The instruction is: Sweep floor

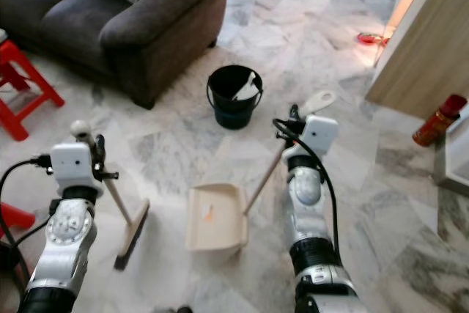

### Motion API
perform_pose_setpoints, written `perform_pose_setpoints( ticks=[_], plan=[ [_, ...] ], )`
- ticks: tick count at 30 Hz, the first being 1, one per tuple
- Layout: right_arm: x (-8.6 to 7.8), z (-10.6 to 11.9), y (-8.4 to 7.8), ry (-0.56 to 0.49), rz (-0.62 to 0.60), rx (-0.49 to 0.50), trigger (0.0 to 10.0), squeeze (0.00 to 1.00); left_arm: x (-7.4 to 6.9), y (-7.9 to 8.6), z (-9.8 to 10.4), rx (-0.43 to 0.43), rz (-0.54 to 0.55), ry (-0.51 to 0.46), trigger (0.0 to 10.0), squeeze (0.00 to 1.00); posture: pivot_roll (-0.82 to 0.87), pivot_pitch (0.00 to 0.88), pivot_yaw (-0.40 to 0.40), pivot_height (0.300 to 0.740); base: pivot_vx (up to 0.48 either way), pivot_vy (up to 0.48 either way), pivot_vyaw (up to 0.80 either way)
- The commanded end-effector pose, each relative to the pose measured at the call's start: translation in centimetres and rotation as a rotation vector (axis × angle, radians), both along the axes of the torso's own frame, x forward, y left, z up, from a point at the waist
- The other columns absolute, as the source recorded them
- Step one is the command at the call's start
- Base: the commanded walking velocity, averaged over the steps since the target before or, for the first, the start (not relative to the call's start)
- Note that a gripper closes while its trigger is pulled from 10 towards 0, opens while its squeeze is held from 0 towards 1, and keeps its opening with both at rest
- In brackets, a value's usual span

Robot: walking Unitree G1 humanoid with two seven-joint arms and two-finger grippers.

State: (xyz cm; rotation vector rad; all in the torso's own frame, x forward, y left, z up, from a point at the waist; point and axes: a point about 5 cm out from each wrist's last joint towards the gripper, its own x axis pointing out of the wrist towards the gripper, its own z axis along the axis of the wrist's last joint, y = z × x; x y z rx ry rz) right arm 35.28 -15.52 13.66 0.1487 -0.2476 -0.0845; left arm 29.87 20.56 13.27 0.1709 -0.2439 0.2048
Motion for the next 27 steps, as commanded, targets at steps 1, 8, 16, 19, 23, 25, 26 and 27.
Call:
perform_pose_setpoints(
  ticks=[1,8,16,19,23,25,26,27],
  plan=[
    [0.32,0.88,-0.36,-0.030,0.003,-0.003,10.0,0.00,0.18,-0.51,1.53,0.003,-0.020,-0.074,10.0,0.00,0.11,0.134,-0.030,0.740,0.000,0.000,0.00],
    [0.39,0.81,-0.11,-0.023,0.037,-0.007,10.0,0.00,0.22,-0.68,1.56,0.009,-0.035,-0.075,10.0,0.00,0.11,0.133,-0.032,0.740,0.000,0.000,0.00],
    [0.38,0.71,0.04,-0.023,0.085,-0.041,10.0,0.00,0.33,-0.79,1.56,0.006,-0.039,-0.073,10.0,0.00,0.11,0.130,-0.030,0.740,0.000,0.000,0.10],
    [0.39,0.70,0.18,-0.024,0.110,-0.042,10.0,0.00,0.33,-0.80,1.57,0.006,-0.041,-0.073,10.0,0.00,0.11,0.127,-0.031,0.740,0.000,0.000,0.80],
    [0.38,0.73,0.19,-0.028,0.122,-0.047,10.0,0.00,0.27,-0.80,1.54,0.007,-0.040,-0.074,10.0,0.00,0.11,0.126,-0.033,0.740,0.000,0.000,0.80],
    [0.41,0.71,0.19,-0.025,0.131,-0.041,10.0,0.00,0.26,-0.81,1.52,0.008,-0.040,-0.073,10.0,0.00,0.11,0.126,-0.033,0.740,0.000,0.000,0.30],
    [0.43,0.69,0.20,-0.023,0.135,-0.037,10.0,0.00,0.27,-0.80,1.52,0.008,-0.039,-0.073,10.0,0.00,0.11,0.126,-0.033,0.740,0.000,0.000,0.00],
    [0.47,0.63,0.20,-0.018,0.134,-0.031,10.0,0.00,0.27,-0.76,1.49,0.008,-0.038,-0.071,10.0,0.00,0.11,0.126,-0.033,0.740,0.000,0.000,0.00]
  ],
)
